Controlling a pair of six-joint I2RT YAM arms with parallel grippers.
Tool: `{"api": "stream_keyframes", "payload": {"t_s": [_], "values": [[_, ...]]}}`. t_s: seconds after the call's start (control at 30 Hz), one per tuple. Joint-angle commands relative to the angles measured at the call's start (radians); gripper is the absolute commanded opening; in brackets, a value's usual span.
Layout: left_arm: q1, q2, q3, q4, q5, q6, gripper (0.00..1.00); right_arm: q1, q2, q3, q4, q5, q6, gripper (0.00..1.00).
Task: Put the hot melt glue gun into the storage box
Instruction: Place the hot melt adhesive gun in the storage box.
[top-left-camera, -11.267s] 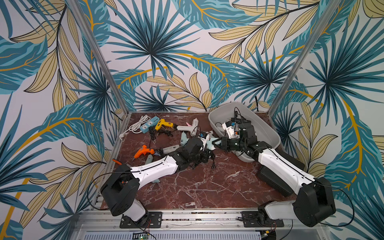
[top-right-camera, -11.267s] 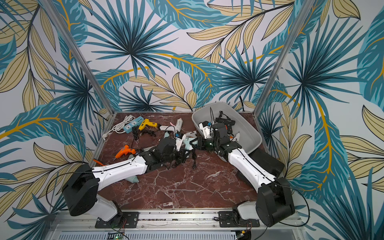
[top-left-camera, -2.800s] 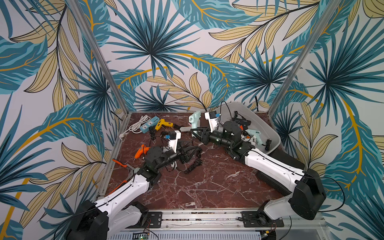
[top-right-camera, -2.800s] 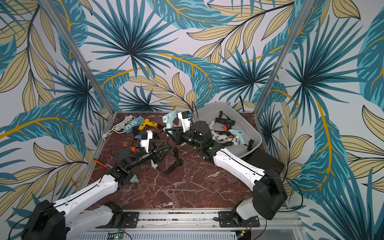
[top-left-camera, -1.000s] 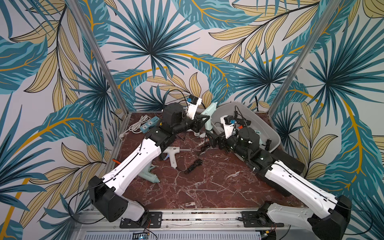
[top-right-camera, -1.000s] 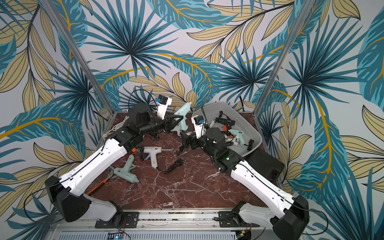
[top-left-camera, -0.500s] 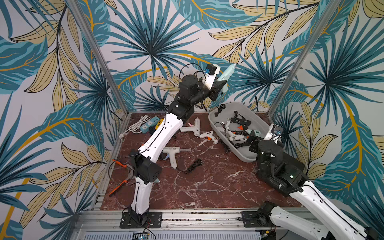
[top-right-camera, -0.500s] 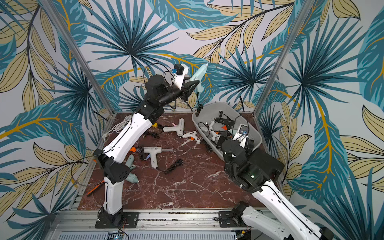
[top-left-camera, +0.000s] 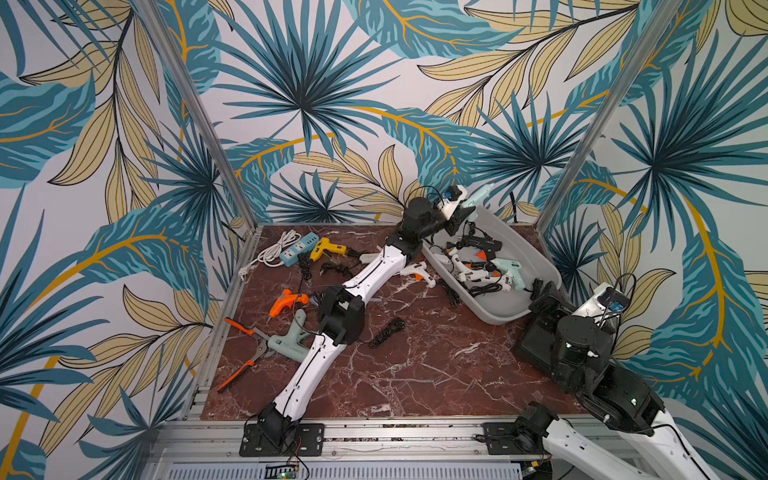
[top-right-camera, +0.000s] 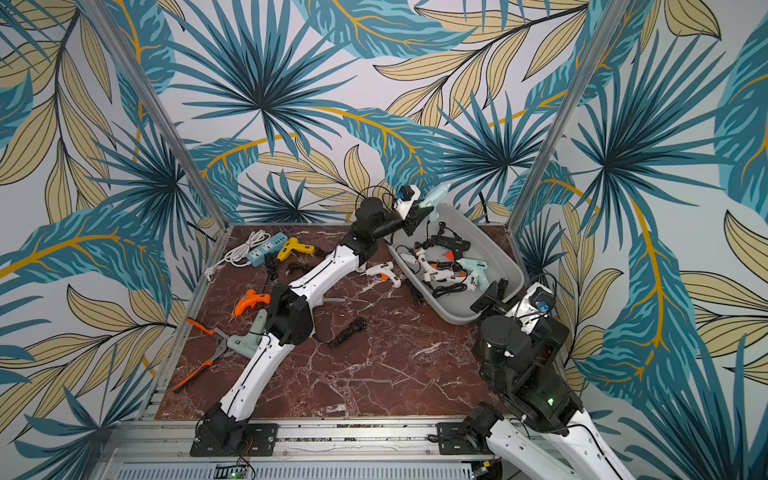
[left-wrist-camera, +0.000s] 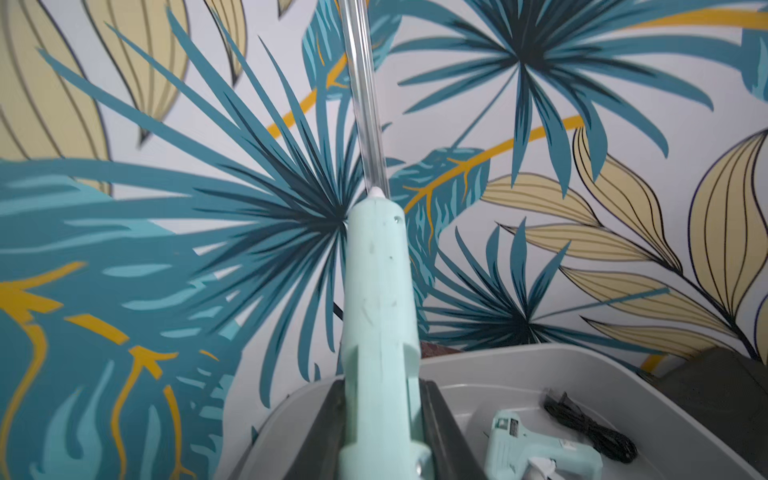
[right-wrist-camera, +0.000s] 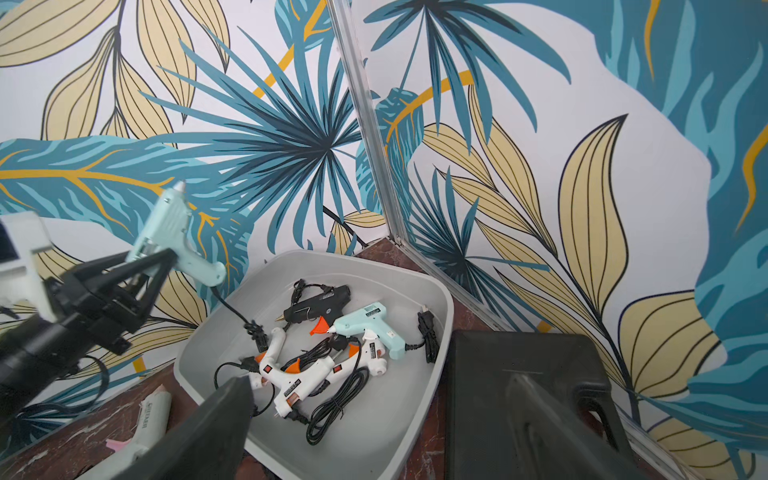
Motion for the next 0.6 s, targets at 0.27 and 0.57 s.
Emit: {"api": "stream_keyframes", "payload": {"t_s": [0.27, 0.57], "values": [[-0.098, -0.080, -0.208, -0.020, 0.042, 0.243, 0.00, 0.001, -0.044, 0.041, -0.169, 0.084, 0.072, 0.99], [-0.158, -0.098, -0.302, -0.141, -0.040, 0.478, 0.01, 0.001, -0.099, 0.079, -0.231, 0.074, 0.067, 1.00]]}}
